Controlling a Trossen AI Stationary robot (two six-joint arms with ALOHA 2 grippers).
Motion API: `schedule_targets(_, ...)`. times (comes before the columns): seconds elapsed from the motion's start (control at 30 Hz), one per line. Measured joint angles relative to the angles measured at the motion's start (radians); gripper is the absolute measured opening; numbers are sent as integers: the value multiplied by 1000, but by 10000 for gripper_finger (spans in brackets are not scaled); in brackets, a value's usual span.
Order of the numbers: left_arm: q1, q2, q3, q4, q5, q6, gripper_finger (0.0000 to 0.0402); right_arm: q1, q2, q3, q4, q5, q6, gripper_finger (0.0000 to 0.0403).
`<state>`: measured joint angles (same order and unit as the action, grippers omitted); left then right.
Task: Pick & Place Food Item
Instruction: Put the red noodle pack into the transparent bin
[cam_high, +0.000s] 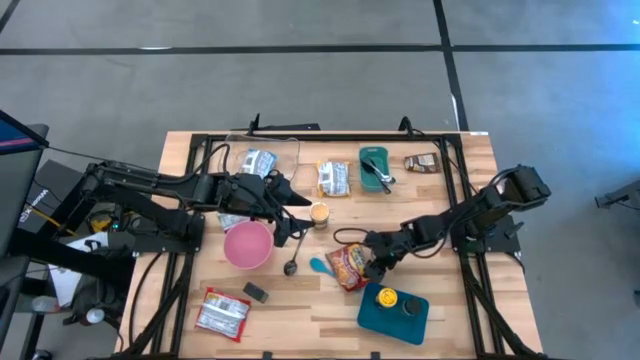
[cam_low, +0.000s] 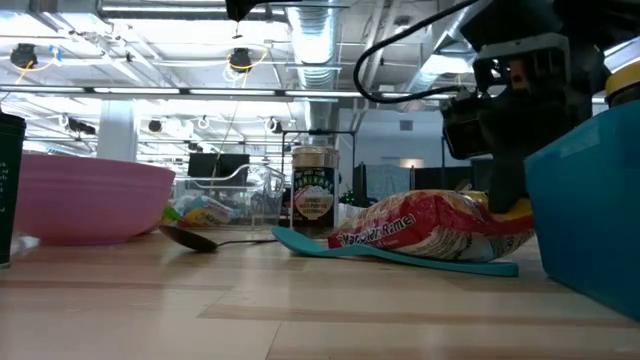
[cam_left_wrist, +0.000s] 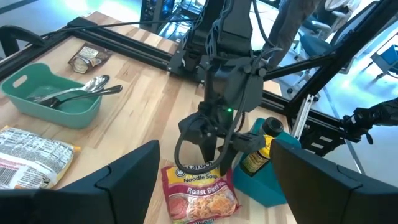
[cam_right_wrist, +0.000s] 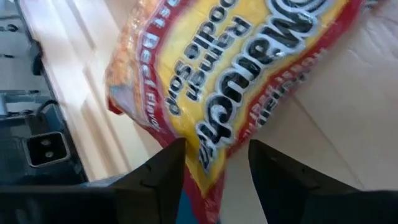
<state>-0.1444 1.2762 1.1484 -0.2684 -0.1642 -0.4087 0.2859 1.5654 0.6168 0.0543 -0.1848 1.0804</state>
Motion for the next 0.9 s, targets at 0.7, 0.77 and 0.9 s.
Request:
schedule_targets(0.7, 0, 0, 0, 0, 2, 6, 300, 0, 6, 0, 3, -1, 20, 6)
schedule_targets(0.77, 0, 0, 0, 0, 2, 7, 300, 0, 5, 0, 7, -1, 20, 2)
schedule_targets(0.9, 0, 0, 0, 0, -2, 8, 300, 0, -23, 0, 13, 0, 18, 1)
